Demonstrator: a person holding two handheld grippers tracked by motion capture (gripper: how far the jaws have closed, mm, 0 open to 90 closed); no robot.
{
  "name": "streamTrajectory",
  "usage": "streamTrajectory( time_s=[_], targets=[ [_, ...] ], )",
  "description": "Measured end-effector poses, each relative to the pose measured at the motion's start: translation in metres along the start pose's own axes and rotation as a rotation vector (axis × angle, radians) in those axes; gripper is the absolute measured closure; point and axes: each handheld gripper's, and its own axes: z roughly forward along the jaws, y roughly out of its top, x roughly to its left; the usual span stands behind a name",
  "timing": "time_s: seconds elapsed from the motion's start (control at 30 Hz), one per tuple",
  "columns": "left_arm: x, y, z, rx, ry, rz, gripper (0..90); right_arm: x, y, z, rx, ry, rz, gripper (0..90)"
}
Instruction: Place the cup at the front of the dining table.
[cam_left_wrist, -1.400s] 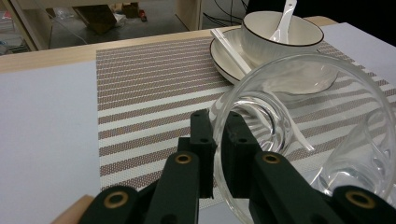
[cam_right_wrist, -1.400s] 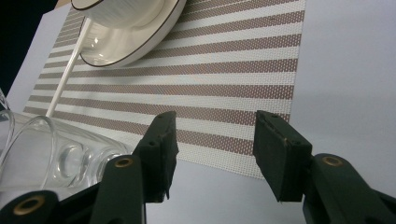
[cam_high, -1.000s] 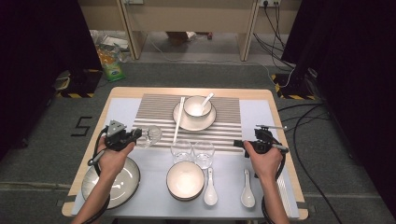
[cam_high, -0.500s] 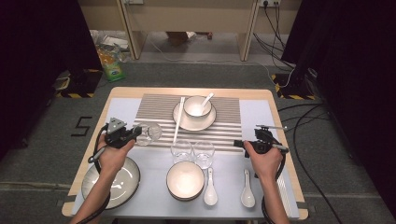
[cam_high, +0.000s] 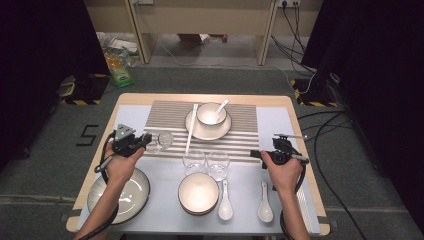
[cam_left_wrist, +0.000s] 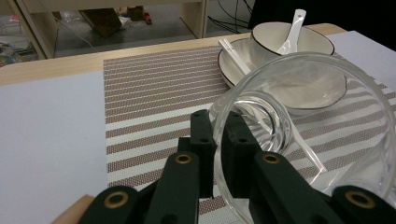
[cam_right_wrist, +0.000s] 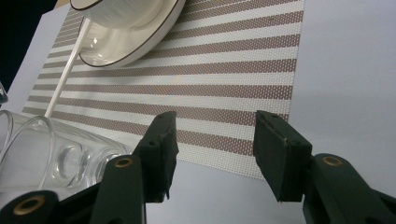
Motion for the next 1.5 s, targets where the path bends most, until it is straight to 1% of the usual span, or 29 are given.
streamTrajectory(
  time_s=[0.3,0.33,0.7,0.77,0.8,0.83,1.07,1.17,1.5],
  targets=[
    [0.001,0.004,0.0,-0.008,0.004,-0.002,84.0,0.0,0.0,0.0,-0.001,0.001,0.001,49.8],
    [0.001,0.005,0.0,-0.008,0.005,0.0,84.1,0.0,0.0,0.0,-0.001,0.0,-0.006,49.9],
    [0.003,0.009,0.001,-0.013,0.01,0.001,84.0,0.001,0.0,0.001,0.004,0.0,0.001,49.7],
    [0.003,0.01,0.001,-0.013,0.009,0.0,84.0,0.001,0.0,0.001,0.005,0.001,0.005,49.7],
    [0.003,0.01,0.001,-0.013,0.01,-0.001,84.0,0.0,0.0,0.001,0.002,0.003,-0.003,49.7],
    [0.003,0.01,0.002,-0.013,0.01,-0.003,84.0,0.0,0.0,0.001,0.005,0.001,0.005,49.8],
    [0.005,0.011,0.003,-0.013,0.013,-0.004,84.0,0.0,0.0,0.001,0.002,0.003,0.003,49.7],
    [0.005,0.012,0.004,-0.017,0.013,-0.007,84.0,0.0,0.0,0.001,0.006,0.001,0.009,49.7],
    [0.007,0.013,0.006,-0.015,0.017,-0.012,84.0,0.0,0.0,0.001,0.004,0.0,0.004,49.7]
  ],
)
